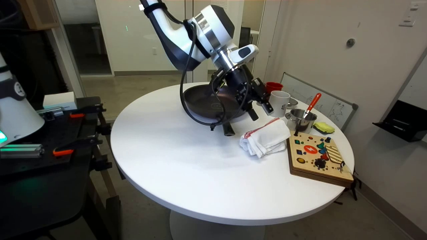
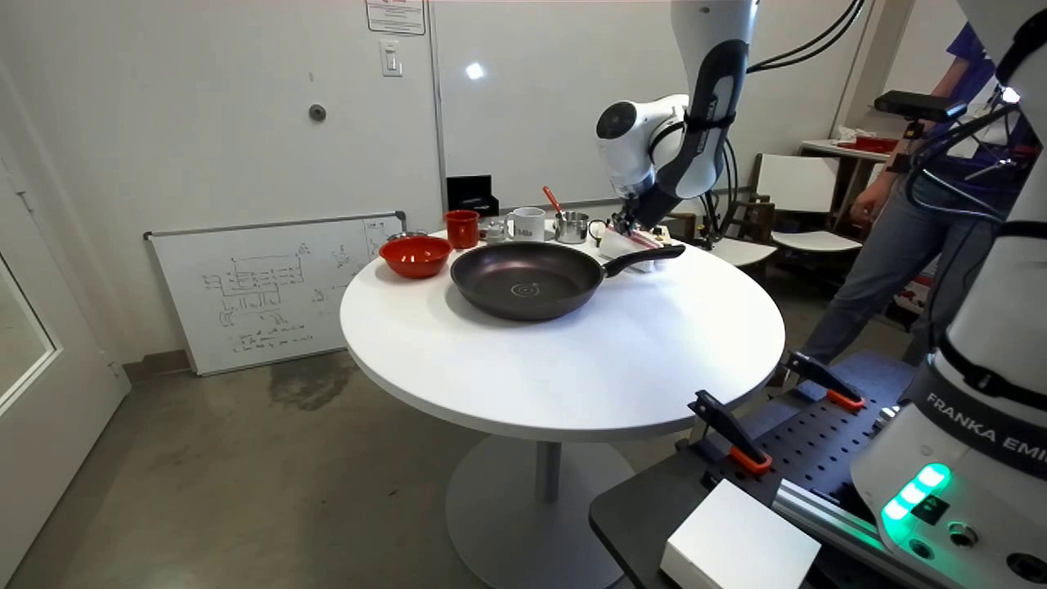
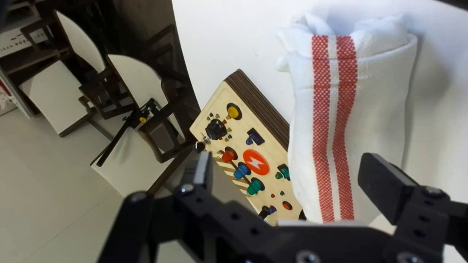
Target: Use the towel to wipe the pan
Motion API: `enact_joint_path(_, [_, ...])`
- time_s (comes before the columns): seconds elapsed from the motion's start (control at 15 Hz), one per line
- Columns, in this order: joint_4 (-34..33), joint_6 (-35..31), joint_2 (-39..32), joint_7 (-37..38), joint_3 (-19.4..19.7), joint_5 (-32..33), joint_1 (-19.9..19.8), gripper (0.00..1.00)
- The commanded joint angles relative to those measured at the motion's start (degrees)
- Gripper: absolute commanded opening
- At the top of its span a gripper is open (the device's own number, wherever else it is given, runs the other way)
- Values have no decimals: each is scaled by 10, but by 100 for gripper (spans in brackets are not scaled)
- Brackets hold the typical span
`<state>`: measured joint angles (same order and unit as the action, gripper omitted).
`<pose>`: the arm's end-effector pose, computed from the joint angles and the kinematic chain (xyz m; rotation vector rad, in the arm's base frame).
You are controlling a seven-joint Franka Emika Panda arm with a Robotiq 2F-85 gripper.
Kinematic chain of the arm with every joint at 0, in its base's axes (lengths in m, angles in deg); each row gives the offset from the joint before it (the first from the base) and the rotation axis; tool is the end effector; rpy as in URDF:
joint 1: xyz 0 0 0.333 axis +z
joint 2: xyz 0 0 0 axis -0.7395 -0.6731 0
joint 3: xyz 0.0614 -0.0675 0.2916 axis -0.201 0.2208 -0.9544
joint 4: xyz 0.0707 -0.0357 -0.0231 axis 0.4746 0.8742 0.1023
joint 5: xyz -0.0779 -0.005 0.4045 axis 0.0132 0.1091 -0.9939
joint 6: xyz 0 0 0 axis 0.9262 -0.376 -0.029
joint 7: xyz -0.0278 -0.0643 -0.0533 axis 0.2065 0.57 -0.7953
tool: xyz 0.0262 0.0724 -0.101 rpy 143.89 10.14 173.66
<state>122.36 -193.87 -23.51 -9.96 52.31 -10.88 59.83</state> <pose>0.6216 -0.1754 0.1348 2.3649 -0.0106 0.4857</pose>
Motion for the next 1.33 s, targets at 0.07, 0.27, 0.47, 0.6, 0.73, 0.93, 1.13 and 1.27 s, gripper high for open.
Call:
enact_joint_path(0.07, [91, 56, 131, -189, -171, -68, -143, 100])
enact_joint_path(0.27, [107, 104, 174, -306, -304, -154, -253, 100])
enact_joint_path(0.47, [118, 145, 199, -430, -441, -261, -358, 100])
enact_joint_path(0.6, [109, 185, 205, -516, -533, -331, -434, 100])
enact_joint_path(0.73, [87, 245, 200, -599, -626, -400, -512, 100])
enact_joint_path(0.93, [38, 361, 195, -723, -715, -502, -593, 100])
enact_joint_path(1.13, [-16, 484, 224, -836, -612, -627, -512, 100])
enact_joint_path(1.27, [45, 519, 286, -910, -598, -700, -529, 100])
